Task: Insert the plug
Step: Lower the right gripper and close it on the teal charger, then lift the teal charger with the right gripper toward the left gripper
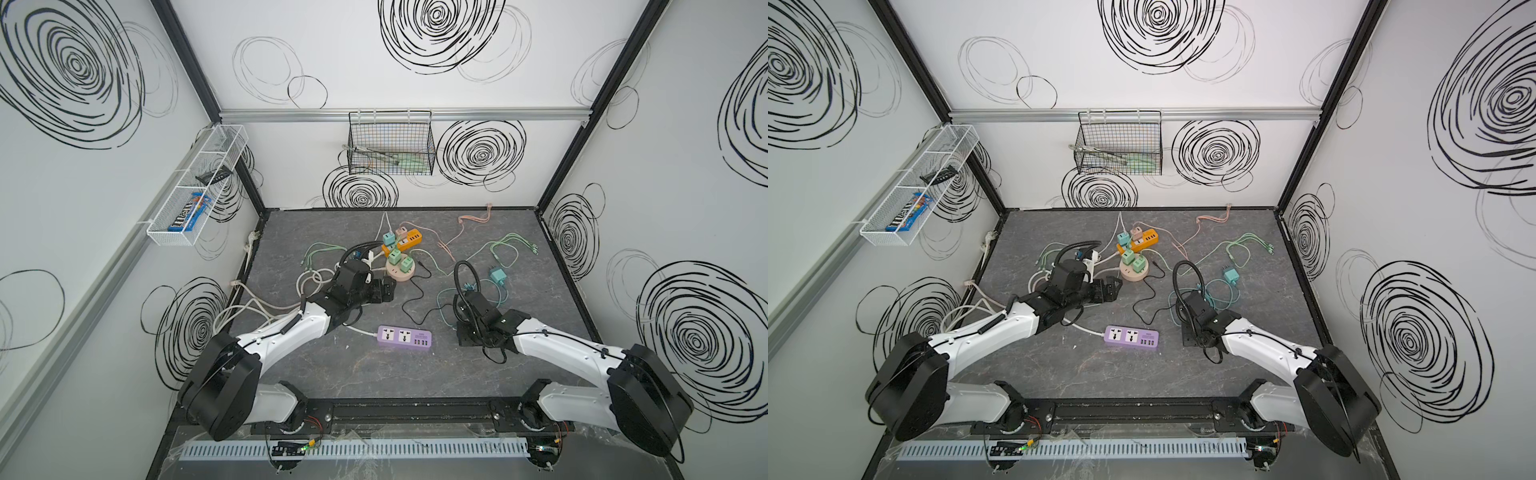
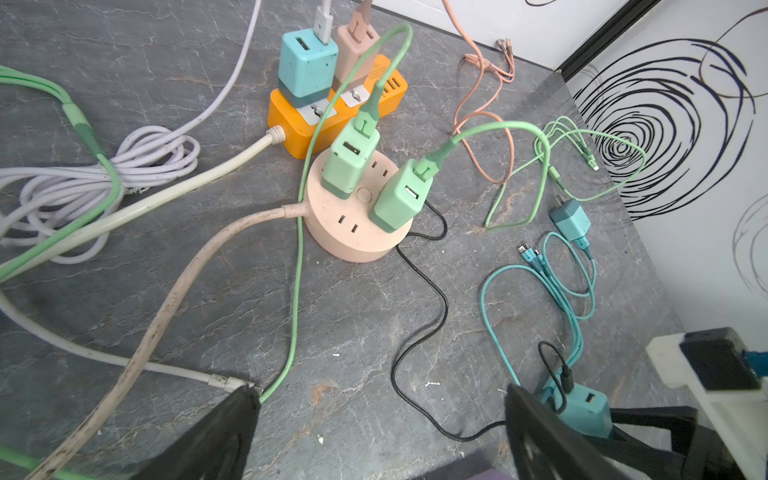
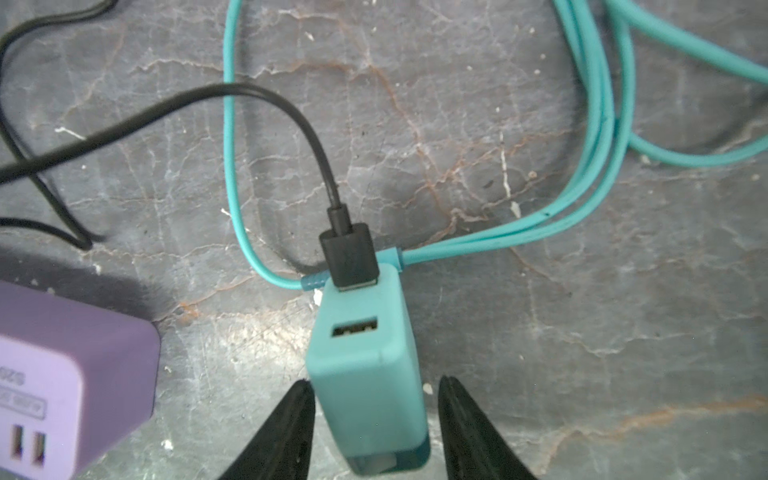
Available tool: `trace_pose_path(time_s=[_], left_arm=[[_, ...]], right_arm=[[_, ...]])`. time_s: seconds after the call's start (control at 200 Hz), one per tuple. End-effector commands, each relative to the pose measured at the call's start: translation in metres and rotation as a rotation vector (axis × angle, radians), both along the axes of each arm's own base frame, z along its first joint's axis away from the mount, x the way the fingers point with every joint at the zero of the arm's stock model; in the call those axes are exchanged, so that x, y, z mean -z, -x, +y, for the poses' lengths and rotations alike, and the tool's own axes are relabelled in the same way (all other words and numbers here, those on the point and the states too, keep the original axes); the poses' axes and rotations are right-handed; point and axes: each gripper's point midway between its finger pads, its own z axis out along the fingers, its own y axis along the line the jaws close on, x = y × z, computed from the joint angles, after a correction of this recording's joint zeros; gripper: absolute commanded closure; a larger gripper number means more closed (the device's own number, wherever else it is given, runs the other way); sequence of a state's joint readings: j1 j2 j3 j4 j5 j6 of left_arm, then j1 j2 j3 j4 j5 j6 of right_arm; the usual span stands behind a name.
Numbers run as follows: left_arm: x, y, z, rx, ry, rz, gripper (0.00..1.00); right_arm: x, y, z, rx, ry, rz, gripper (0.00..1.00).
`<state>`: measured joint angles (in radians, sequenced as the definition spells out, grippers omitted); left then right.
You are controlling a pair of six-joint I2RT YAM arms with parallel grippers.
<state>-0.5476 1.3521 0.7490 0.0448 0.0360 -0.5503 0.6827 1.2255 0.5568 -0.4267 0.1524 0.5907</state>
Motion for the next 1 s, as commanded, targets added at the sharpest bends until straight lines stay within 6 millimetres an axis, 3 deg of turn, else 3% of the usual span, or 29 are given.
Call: trace_pose_path(time_s=[0.0, 0.25, 0.625, 0.745, 0.996], left_arm=[[-0.011, -0.009, -0.001, -0.018, 0.014, -0.02, 0.04], [-0.011, -0.01, 0.0, -0.032, 0.025, -0.021, 0.04], [-0.023, -0.007, -0.01, 0.05, 0.025, -0.054, 0.04], [-0.039, -0.008, -0.01, 0.077, 0.012, -0.114, 0.04], [-0.079, -0.002, -0.019, 0.182, 0.001, -0.245, 0.04]], right_arm=[[0.003, -0.001, -0.002, 0.007, 0.015, -0.029, 0.53], [0.009, 0.005, 0.0, 0.0, -0.004, -0.018, 0.62], [-0.002, 0.0, 0.005, -0.018, -0.044, -0.07, 0.79], [-0.027, -0.008, 0.015, -0.058, -0.079, -0.14, 0.85], [-0.112, -0.025, 0.054, -0.259, -0.226, -0.43, 1.0]])
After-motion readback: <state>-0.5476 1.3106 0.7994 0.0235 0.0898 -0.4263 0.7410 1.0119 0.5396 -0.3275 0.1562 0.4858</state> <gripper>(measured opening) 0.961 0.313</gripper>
